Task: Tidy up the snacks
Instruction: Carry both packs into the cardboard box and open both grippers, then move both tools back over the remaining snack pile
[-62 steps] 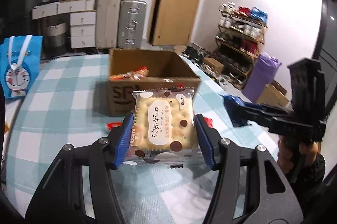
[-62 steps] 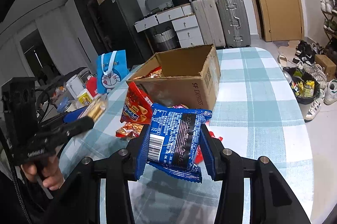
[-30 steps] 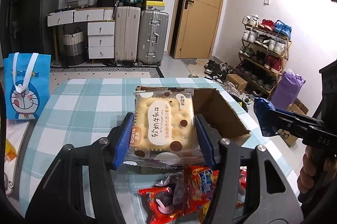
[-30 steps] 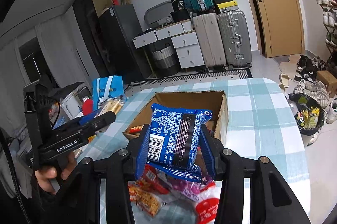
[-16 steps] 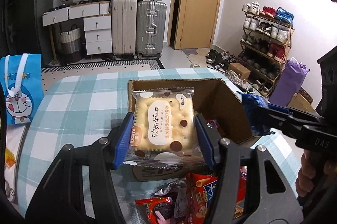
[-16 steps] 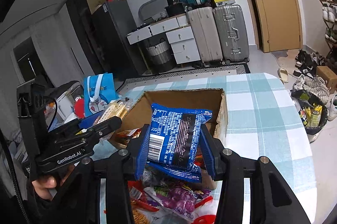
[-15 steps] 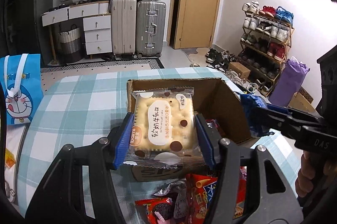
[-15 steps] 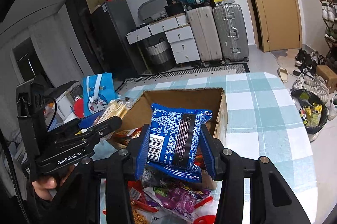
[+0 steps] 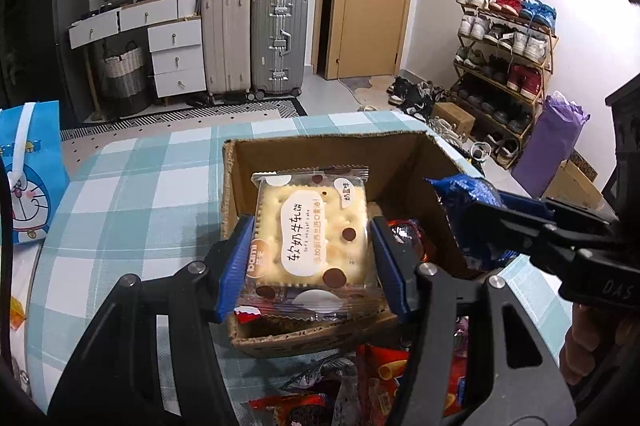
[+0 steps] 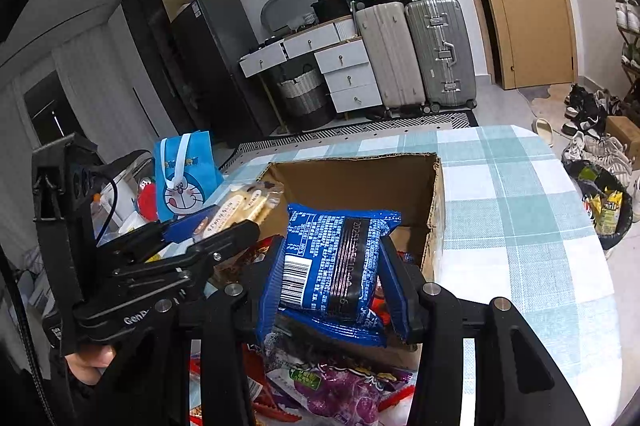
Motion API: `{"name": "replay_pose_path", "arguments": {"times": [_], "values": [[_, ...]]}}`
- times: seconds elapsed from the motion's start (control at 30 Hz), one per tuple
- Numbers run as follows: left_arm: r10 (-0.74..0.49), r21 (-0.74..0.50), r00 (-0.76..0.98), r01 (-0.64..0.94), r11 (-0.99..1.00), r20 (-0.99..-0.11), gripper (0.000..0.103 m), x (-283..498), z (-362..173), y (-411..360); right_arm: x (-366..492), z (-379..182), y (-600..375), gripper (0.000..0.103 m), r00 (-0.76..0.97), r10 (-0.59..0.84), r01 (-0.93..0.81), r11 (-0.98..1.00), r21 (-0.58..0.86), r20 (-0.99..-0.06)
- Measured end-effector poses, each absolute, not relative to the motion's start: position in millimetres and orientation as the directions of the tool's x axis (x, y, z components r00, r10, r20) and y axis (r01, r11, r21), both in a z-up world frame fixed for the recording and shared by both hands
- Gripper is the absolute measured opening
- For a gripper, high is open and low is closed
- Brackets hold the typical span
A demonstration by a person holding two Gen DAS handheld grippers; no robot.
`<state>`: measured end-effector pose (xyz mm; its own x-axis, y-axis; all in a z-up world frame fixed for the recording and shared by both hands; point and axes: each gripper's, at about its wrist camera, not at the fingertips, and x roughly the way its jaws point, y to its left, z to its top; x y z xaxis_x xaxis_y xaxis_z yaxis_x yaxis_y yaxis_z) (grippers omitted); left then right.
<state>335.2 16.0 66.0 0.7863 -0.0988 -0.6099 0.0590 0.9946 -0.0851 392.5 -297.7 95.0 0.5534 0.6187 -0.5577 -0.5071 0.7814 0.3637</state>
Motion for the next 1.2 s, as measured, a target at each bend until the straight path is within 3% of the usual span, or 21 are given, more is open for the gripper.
{"name": "replay_pose_path", "arguments": {"times": [0.5, 0.63, 0.7, 0.77, 0.83, 0.93, 1.2], "values": [[-0.096, -0.088, 0.774, 0.052, 0.995, -0.626, 0.055, 365, 50, 21, 398, 87, -291, 0.046, 0.556, 0.600, -0.494, 0.795, 0.351, -0.575], [-0.088, -0.076, 0.789, 0.053, 0.996, -0.608, 0.064, 354, 59, 20, 392, 95, -299, 0.050, 0.597, 0.581, -0.479, 0.812, 0.335, -0.553], [-0.084, -0.068, 0.789, 0.054, 0.996, -0.608, 0.076, 344, 64, 23, 390, 99, -306, 0.055, 0.616, 0.572, -0.468, 0.819, 0.332, -0.542], [-0.075, -0.062, 0.799, 0.048, 0.997, -0.597, 0.083, 333, 69, 24, 387, 102, -311, 0.085, 0.628, 0.545, -0.449, 0.837, 0.313, -0.555], [-0.071, -0.058, 0.804, 0.046, 0.997, -0.590, 0.088, 319, 73, 26, 383, 103, -318, 0.098, 0.639, 0.524, -0.436, 0.850, 0.296, -0.563], [-0.058, -0.052, 0.805, 0.034, 0.998, -0.590, 0.102, 294, 75, 32, 375, 102, -328, 0.102, 0.637, 0.517, -0.430, 0.854, 0.292, -0.572], [-0.037, -0.083, 0.792, -0.017, 0.996, -0.610, 0.102, 228, 59, 51, 347, 87, -350, 0.102, 0.619, 0.513, -0.442, 0.854, 0.276, -0.595]]}}
